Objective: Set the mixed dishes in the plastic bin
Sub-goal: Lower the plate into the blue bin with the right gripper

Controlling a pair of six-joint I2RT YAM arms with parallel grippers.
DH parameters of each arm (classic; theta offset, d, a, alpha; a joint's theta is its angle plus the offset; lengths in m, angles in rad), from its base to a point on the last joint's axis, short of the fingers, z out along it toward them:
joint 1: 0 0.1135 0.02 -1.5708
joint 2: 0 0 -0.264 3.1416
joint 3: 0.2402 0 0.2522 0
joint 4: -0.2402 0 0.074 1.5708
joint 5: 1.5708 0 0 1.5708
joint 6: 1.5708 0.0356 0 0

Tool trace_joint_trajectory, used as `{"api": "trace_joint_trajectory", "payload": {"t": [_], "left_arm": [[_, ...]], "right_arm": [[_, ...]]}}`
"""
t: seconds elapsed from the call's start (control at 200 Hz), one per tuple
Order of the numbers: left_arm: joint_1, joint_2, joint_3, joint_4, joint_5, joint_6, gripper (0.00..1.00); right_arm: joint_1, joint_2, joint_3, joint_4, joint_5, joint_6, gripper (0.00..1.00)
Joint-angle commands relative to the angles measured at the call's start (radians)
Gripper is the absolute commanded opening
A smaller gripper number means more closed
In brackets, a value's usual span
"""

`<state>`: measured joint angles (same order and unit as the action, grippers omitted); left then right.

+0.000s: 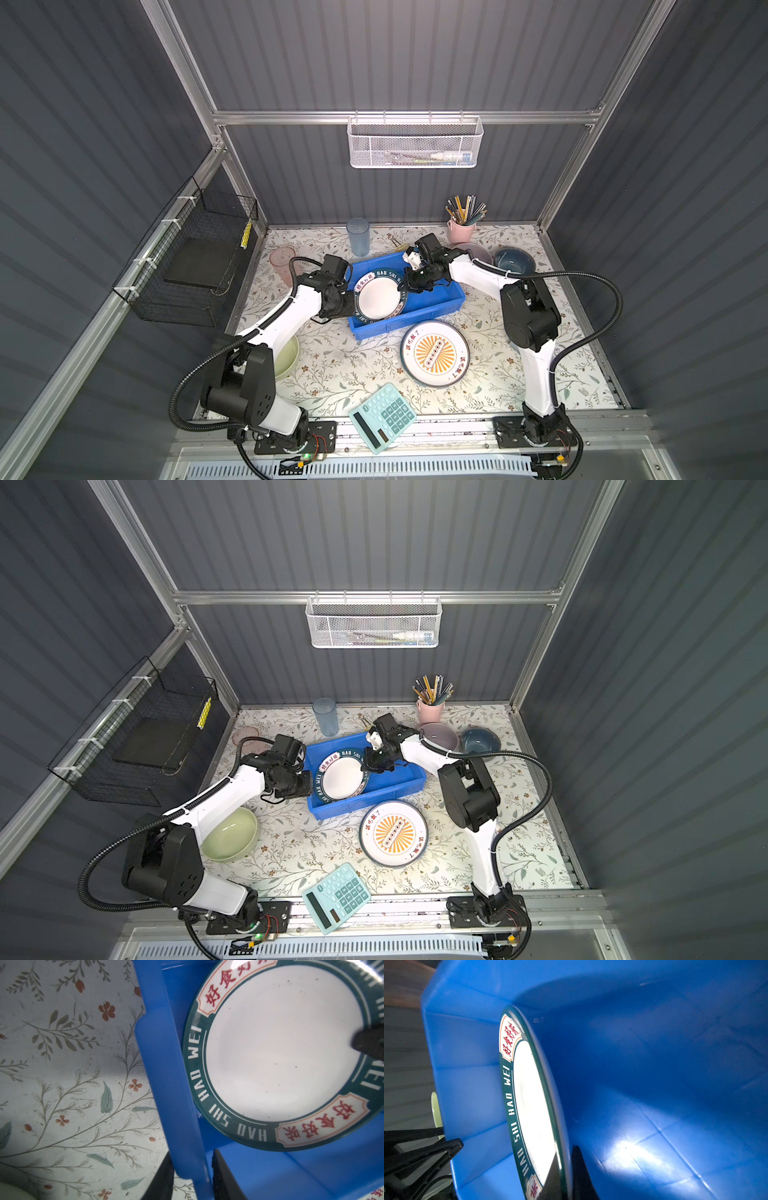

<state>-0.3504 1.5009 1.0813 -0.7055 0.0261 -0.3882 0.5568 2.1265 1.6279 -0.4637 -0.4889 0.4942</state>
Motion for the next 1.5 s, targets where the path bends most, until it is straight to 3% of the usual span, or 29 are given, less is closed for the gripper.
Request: {"api": "trace_joint_trajectory", "payload": {"t": [0.0,0.15,0.57,1.426,1.496], "left_arm": [[0.009,-0.006,-0.013,-0.005,-0.018,-0.003,0.32],[0.011,-0.01,-0.012,-0.008,-0.022,0.001,0.32],[0.01,-0.009,-0.009,-0.011,-0.009,0.011,0.33],[0.01,-0.026,0.013,-0.03,0.0,0.031,0.35],[0.01,-0.032,0.018,-0.037,-0.003,0.034,0.4]], "right_arm": [[0.013,0.004,0.006,0.036,-0.015,0.021,0.0],[0.016,0.013,0.003,0.028,0.002,0.024,0.0],[0.025,0.024,0.011,-0.024,0.067,0.008,0.23],[0.049,0.059,0.094,-0.145,0.187,-0.048,0.44],[0.05,0.057,0.106,-0.168,0.2,-0.063,0.46]]}}
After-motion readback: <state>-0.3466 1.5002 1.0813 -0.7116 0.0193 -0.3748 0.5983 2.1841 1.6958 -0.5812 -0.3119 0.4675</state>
